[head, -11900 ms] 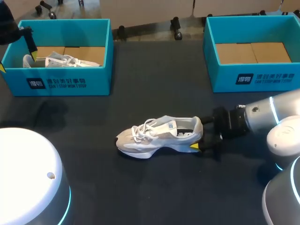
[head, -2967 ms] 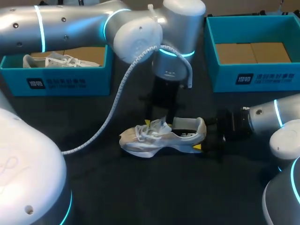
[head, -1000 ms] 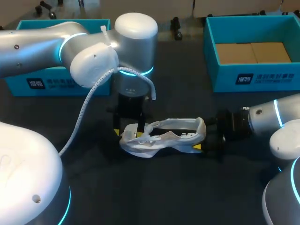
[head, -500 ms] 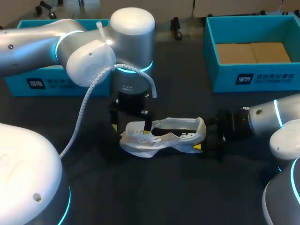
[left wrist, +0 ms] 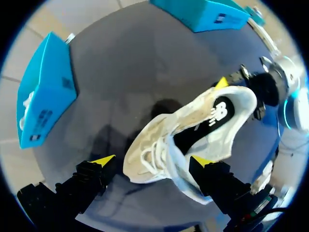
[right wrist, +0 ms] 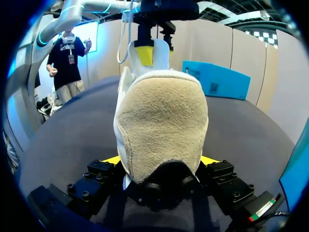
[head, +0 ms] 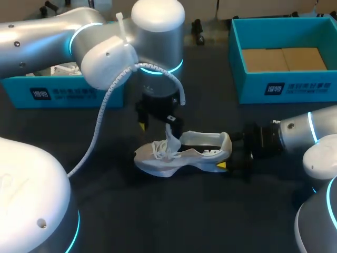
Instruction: Take the shoe out of the shoebox, open the shoe tongue, remove and reinsert the insole, then place the shoe into the shoebox
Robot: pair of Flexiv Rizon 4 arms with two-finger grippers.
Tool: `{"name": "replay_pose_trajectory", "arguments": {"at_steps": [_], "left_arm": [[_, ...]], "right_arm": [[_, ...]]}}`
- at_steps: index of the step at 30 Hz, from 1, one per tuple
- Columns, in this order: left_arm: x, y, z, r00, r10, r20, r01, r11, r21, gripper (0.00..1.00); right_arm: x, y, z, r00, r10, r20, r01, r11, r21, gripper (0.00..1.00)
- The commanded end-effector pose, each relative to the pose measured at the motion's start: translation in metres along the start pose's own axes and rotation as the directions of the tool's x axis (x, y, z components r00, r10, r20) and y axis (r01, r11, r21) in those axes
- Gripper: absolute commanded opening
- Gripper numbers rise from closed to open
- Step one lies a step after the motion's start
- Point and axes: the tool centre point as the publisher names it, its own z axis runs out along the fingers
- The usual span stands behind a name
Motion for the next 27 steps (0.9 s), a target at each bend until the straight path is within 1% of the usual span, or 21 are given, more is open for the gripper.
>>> {"name": "replay_pose_trajectory", "arguments": {"at_steps": [1,5,8,9,10,12,13,14,16,17,18,21,24,27], "left_arm": [[0.004,-0.009,-0.01,0.992,0.127,-0.016,-0.127,0.992,0.025,1.0],[0.007,-0.019,-0.023,0.974,0.219,-0.049,-0.217,0.975,0.036,1.0],[0.01,-0.022,-0.032,0.95,0.309,-0.052,-0.307,0.951,0.041,1.0],[0.011,-0.024,-0.035,0.941,0.334,-0.052,-0.332,0.942,0.045,0.98],[0.012,-0.026,-0.038,0.933,0.355,-0.051,-0.353,0.934,0.051,0.94],[0.015,-0.029,-0.043,0.921,0.389,-0.03,-0.387,0.92,0.062,0.76],[0.017,-0.03,-0.045,0.911,0.413,-0.019,-0.411,0.909,0.066,0.64],[0.018,-0.031,-0.047,0.905,0.426,-0.011,-0.424,0.903,0.068,0.42],[0.022,-0.033,-0.05,0.895,0.446,-0.007,-0.444,0.893,0.078,0.23],[0.025,-0.036,-0.052,0.897,0.441,-0.02,-0.438,0.895,0.088,0.02],[0.027,-0.037,-0.053,0.894,0.448,-0.024,-0.444,0.892,0.089,0.0],[0.034,-0.042,-0.056,0.882,0.47,-0.043,-0.464,0.88,0.105,0.0],[0.04,-0.045,-0.059,0.859,0.507,-0.079,-0.499,0.861,0.1,0.0],[0.05,-0.047,-0.06,0.835,0.542,-0.094,-0.532,0.84,0.107,0.0]], "right_arm": [[0.0,-0.001,0.003,1.0,0.0,0.003,0.0,1.0,0.002,0.0],[0.0,-0.001,0.003,1.0,0.0,0.003,0.0,1.0,0.002,0.0],[0.0,-0.001,0.003,1.0,0.0,0.003,0.0,1.0,0.002,0.0],[0.0,-0.001,0.003,1.0,0.0,0.003,0.0,1.0,0.002,0.0],[0.0,-0.001,0.003,1.0,0.0,0.003,0.0,1.0,0.002,0.0],[0.0,-0.001,0.003,1.0,0.0,0.003,0.0,1.0,0.002,0.0],[0.0,-0.001,0.003,1.0,0.0,0.003,0.0,1.0,0.002,0.0],[0.0,-0.001,0.003,1.0,0.0,0.003,0.0,1.0,0.002,0.0],[0.0,-0.001,0.003,1.0,0.0,0.003,0.0,1.0,0.002,0.0],[0.0,-0.001,0.003,1.0,0.0,0.003,0.0,1.0,0.002,0.0],[0.0,-0.001,0.003,1.0,0.0,0.003,0.0,1.0,0.002,0.0],[0.0,-0.001,0.003,1.0,0.0,0.003,0.0,1.0,0.002,0.0],[0.0,-0.001,0.003,1.0,0.0,0.003,0.0,1.0,0.002,0.0],[0.0,-0.001,0.003,1.0,0.0,0.003,0.0,1.0,0.002,0.0]]}}
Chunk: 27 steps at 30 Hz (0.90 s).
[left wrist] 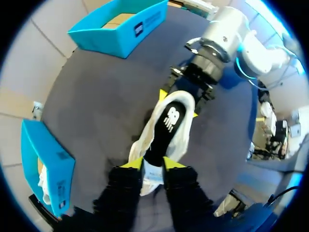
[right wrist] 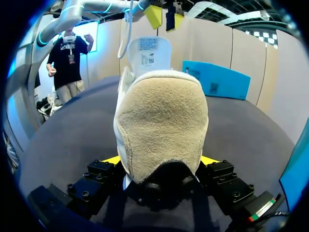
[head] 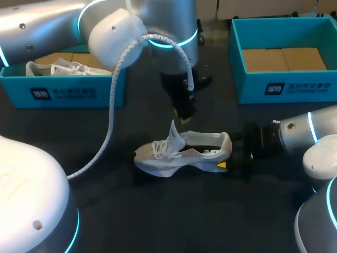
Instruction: Take the shoe out of the shoebox, open the shoe tongue, remove and reinsert the insole, then place the shoe into the shoebox
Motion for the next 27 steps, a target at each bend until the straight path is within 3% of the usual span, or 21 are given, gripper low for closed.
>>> {"name": "replay_pose_trajectory", "arguments": {"at_steps": [1,10,27], "left_arm": [[0.003,-0.013,0.004,0.999,0.027,-0.037,-0.027,1.0,-0.012,0.0],[0.024,-0.015,0.015,0.986,0.139,-0.091,-0.144,0.989,-0.043,0.0],[0.024,-0.015,0.015,0.986,0.139,-0.091,-0.144,0.989,-0.043,0.0]], "right_arm": [[0.0,-0.001,0.003,1.0,0.0,0.003,0.0,1.0,0.002,0.0],[0.0,-0.001,0.003,1.0,0.0,0.003,0.0,1.0,0.002,0.0],[0.0,-0.001,0.003,1.0,0.0,0.003,0.0,1.0,0.002,0.0]]}}
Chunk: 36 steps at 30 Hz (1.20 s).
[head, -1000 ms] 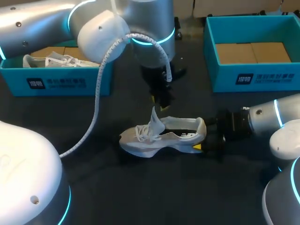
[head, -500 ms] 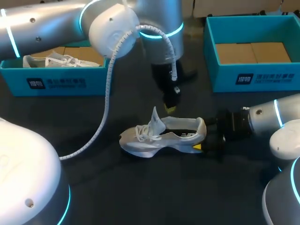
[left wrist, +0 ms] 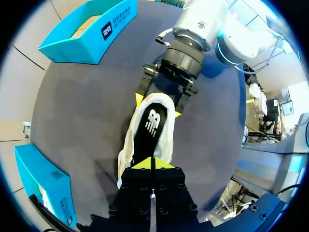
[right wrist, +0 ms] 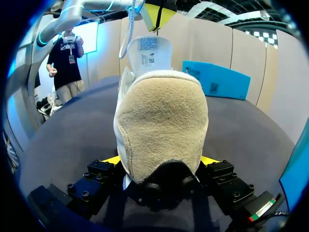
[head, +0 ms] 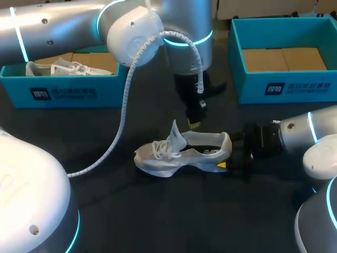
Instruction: Take the shoe out of the shoebox, open the shoe tongue, remove and reinsert the insole, then place the shoe into the shoebox
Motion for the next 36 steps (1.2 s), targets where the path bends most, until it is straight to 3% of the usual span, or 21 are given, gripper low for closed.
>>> {"name": "replay_pose_trajectory", "arguments": {"at_steps": [1,8,18,36], "left_arm": [[0.0,0.0,0.0,1.0,0.0,-0.001,0.0,1.0,0.0,0.0],[-0.001,-0.001,0.004,1.0,0.027,0.014,-0.027,1.0,0.012,0.0],[-0.004,-0.006,0.023,0.969,0.201,-0.145,-0.208,0.977,-0.035,0.0],[0.008,-0.018,0.063,0.933,0.338,-0.123,-0.34,0.94,0.0,0.0]], "right_arm": [[0.0,-0.001,0.003,1.0,0.0,0.003,0.0,1.0,0.002,0.0],[0.0,-0.001,0.003,1.0,0.0,0.003,0.0,1.0,0.002,0.0],[0.0,-0.001,0.003,1.0,0.0,0.003,0.0,1.0,0.002,0.0],[0.0,-0.001,0.003,1.0,0.0,0.003,0.0,1.0,0.002,0.0]]}}
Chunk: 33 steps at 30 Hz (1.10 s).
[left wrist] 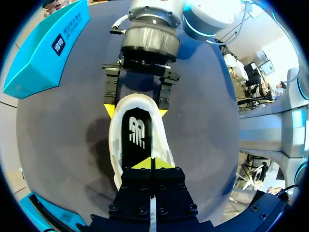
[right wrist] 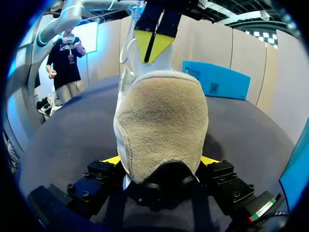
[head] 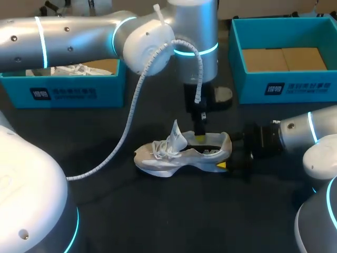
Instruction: Take the shoe out of the shoebox, open the shoe tongue, remove and reinsert the insole, then place the shoe into the shoebox
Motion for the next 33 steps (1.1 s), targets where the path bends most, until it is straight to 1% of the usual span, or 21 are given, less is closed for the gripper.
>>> {"name": "replay_pose_trajectory", "arguments": {"at_steps": [1,6,14,22,33], "left_arm": [[-0.001,-0.008,0.011,1.0,0.017,0.011,-0.017,1.0,0.003,0.0],[-0.002,-0.014,0.022,0.999,0.043,0.016,-0.043,0.999,0.011,0.0],[-0.007,-0.015,0.038,0.997,0.076,0.011,-0.076,0.997,0.021,0.0],[-0.014,-0.01,0.052,0.996,0.093,0.003,-0.093,0.996,0.002,0.0],[-0.01,-0.002,0.066,0.992,0.123,-0.027,-0.124,0.992,-0.015,0.0]], "right_arm": [[0.0,-0.001,0.003,1.0,0.0,0.003,0.0,1.0,0.002,0.0],[0.0,-0.001,0.003,1.0,0.0,0.003,0.0,1.0,0.002,0.0],[0.0,-0.001,0.003,1.0,0.0,0.003,0.0,1.0,0.002,0.0],[0.0,-0.001,0.003,1.0,0.0,0.003,0.0,1.0,0.002,0.0],[0.0,-0.001,0.003,1.0,0.0,0.003,0.0,1.0,0.002,0.0]]}}
